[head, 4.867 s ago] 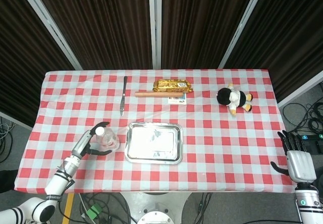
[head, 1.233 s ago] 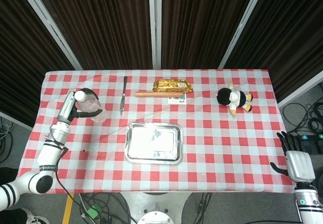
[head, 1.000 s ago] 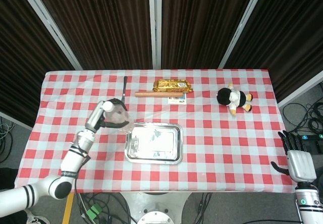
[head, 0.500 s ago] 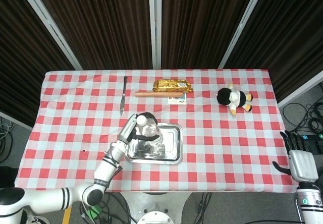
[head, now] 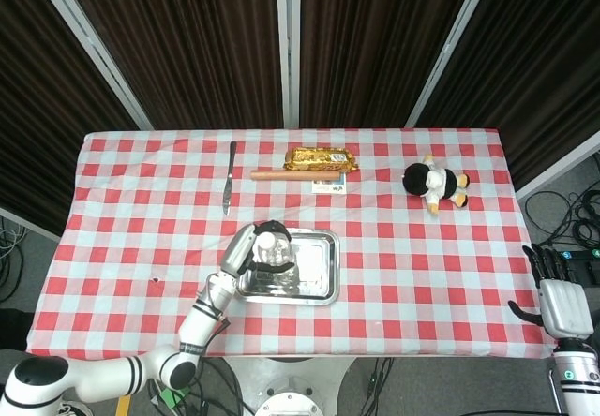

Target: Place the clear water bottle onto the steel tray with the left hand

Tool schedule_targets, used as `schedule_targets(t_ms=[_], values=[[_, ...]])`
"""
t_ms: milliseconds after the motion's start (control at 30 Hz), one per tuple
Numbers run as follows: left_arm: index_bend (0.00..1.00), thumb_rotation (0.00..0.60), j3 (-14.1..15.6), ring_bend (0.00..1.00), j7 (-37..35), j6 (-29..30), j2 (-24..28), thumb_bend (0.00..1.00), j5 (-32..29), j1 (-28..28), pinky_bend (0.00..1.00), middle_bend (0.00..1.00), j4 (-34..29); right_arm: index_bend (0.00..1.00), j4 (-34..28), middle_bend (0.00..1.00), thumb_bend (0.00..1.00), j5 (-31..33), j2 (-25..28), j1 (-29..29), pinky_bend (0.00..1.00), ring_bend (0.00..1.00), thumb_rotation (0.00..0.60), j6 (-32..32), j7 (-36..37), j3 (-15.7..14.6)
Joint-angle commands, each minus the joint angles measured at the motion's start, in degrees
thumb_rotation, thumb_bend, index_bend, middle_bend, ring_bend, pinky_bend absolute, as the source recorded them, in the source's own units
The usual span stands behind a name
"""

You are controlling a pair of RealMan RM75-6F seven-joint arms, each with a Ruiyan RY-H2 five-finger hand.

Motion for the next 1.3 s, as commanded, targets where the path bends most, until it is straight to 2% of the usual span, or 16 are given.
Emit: schedule_targets(t_ms=[33, 433, 700, 900, 1100, 1300], values=[[0.55, 0.600, 1.09, 0.46, -0.67, 0.18, -0.31, 0.18, 1.19, 0.56, 0.45, 0.61, 1.25, 0.06, -0.07, 0.04, 0.12, 0.10, -0.04, 0.09, 0.00, 0.00, 0.600, -0.13, -0.08, 0.10], [0.53, 0.600, 4.02, 0.42, -3.26, 2.26, -2.94, 0.14, 6.53, 1.26, 0.42, 0.58, 7.51, 0.06, -0.43, 0.04, 0.12, 0.48, 0.10, 0.23, 0.00, 0.00, 0.600, -0.55, -0.20, 0.31], [0.36, 0.600, 3.31, 0.36, -4.30, 1.20, -2.95, 0.06, 6.25, 1.14, 0.38, 0.49, 7.62, 0.06, -0.50, 0.04, 0.12, 0.34, 0.15, 0.22, 0.00, 0.00, 0.600, -0.51, 0.04, 0.26], [0.26, 0.600, 1.69, 0.28, -4.73, -0.31, -1.90, 0.02, 4.90, 0.74, 0.32, 0.37, 5.63, 0.06, -0.86, 0.04, 0.12, 0.42, 0.28, 0.27, 0.00, 0.00, 0.600, -0.55, -0.07, 0.34], [0.22, 0.600, 0.71, 0.24, -3.77, -0.52, 0.11, 0.00, 4.40, 0.85, 0.28, 0.32, 1.88, 0.06, -0.46, 0.04, 0.12, 0.24, 0.31, 0.05, 0.00, 0.00, 0.600, -0.24, 0.49, 0.22], [0.21, 0.600, -1.53, 0.23, -0.17, -0.23, 3.81, 0.00, 3.75, 0.54, 0.26, 0.30, -4.31, 0.06, -0.60, 0.04, 0.12, -0.03, 0.46, -0.01, 0.00, 0.00, 0.600, 0.06, 0.85, 0.18]])
